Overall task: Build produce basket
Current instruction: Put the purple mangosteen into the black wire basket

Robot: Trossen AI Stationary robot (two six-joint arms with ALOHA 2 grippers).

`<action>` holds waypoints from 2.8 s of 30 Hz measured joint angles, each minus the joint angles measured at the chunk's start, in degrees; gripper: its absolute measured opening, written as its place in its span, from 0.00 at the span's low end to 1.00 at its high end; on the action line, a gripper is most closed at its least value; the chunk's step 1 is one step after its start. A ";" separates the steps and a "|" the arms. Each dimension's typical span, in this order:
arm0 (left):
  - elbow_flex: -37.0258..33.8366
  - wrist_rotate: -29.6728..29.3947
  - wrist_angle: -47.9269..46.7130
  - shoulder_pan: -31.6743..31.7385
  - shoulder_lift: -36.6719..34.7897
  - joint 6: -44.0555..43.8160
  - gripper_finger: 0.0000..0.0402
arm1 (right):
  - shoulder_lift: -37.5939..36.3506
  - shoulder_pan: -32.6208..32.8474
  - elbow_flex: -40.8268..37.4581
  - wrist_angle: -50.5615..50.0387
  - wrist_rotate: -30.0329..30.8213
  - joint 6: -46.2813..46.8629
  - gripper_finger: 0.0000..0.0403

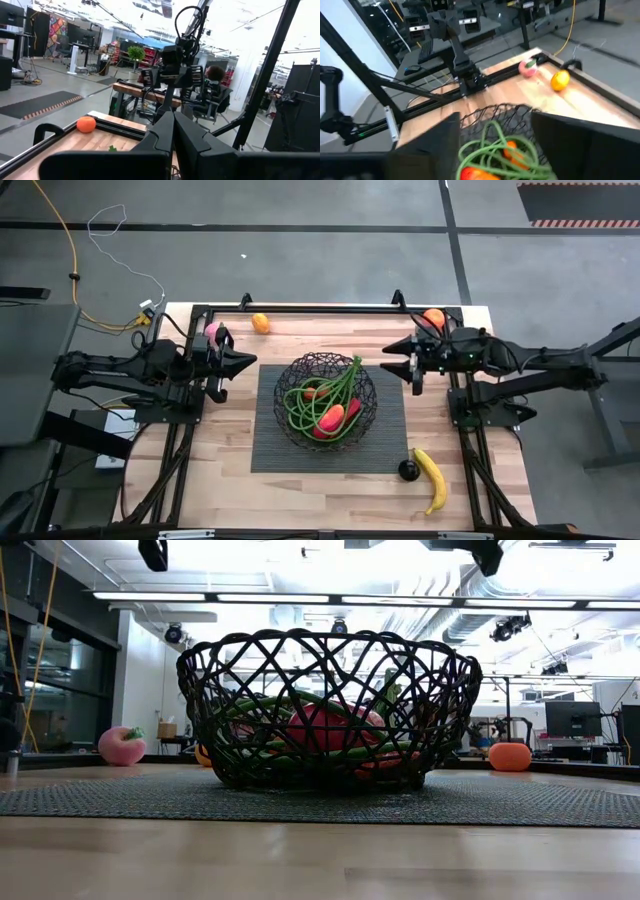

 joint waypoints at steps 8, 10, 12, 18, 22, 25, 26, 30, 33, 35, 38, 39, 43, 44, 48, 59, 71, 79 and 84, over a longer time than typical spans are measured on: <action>0.01 0.00 -0.17 0.00 0.00 0.04 0.00 | 0.02 0.11 2.62 -7.52 0.96 2.02 0.88; 0.02 0.00 -0.55 0.00 0.00 0.01 0.00 | 0.02 0.11 2.66 -7.54 0.87 2.02 0.90; 0.02 -0.12 -0.68 0.00 0.00 0.02 0.00 | 0.02 0.11 2.66 -7.56 0.77 2.02 0.90; 0.02 -0.31 -0.85 0.02 0.00 0.02 0.00 | 0.02 0.29 2.80 -7.00 -1.35 8.18 0.91; 0.02 -0.44 -0.85 0.02 0.00 0.00 0.00 | 1.60 2.38 7.00 -17.77 -2.10 14.63 0.91; 0.02 -0.45 -0.86 0.02 0.00 0.02 0.00 | 5.01 5.43 11.36 -30.89 -3.56 23.27 0.91; 0.02 -0.45 -0.87 0.02 0.00 0.00 0.00 | 6.35 6.77 12.57 -35.04 -4.73 26.70 0.91; 0.02 -0.44 -0.85 0.02 0.00 0.01 0.00 | 12.15 14.69 14.46 -45.94 -9.61 42.41 0.91; 0.02 -0.44 -0.87 0.02 0.00 0.07 0.00 | 16.87 21.82 14.46 -50.23 -10.98 53.08 0.91; 0.02 -0.44 -0.86 0.02 0.00 0.08 0.00 | 20.33 26.22 14.46 -51.82 -11.03 59.45 0.91; 0.02 -0.44 -0.86 0.02 0.00 0.15 0.00 | 25.50 31.37 14.46 -51.38 -11.16 68.60 0.91; 0.02 -0.44 -0.85 0.02 0.00 0.15 0.00 | 27.14 32.61 14.46 -50.99 -11.19 71.18 0.91; 0.02 -0.44 -0.87 0.02 0.00 0.15 0.00 | 33.46 35.84 14.46 -47.60 -13.56 78.24 0.91; 0.02 -0.44 -0.85 0.02 0.00 0.15 0.00 | 34.98 36.32 14.46 -46.59 -15.07 78.75 0.91; 0.02 -0.44 -0.87 0.02 0.00 0.16 0.00 | 40.36 37.89 14.46 -43.76 -18.68 81.11 0.91; 0.02 -0.44 -0.93 0.02 0.00 0.17 0.00 | 49.21 38.27 14.46 -40.49 -19.44 81.38 0.90; 0.02 -0.48 -1.07 0.01 0.00 0.17 0.00 | 53.74 38.27 14.44 -39.16 -18.32 81.36 0.90; 0.02 -0.54 -1.07 0.02 0.00 0.11 0.00 | 55.54 38.27 14.42 -38.43 -17.53 81.73 0.90; 0.02 -1.72 -1.07 0.00 0.00 0.11 0.00 | 55.54 38.27 14.42 -38.87 -17.31 82.37 0.83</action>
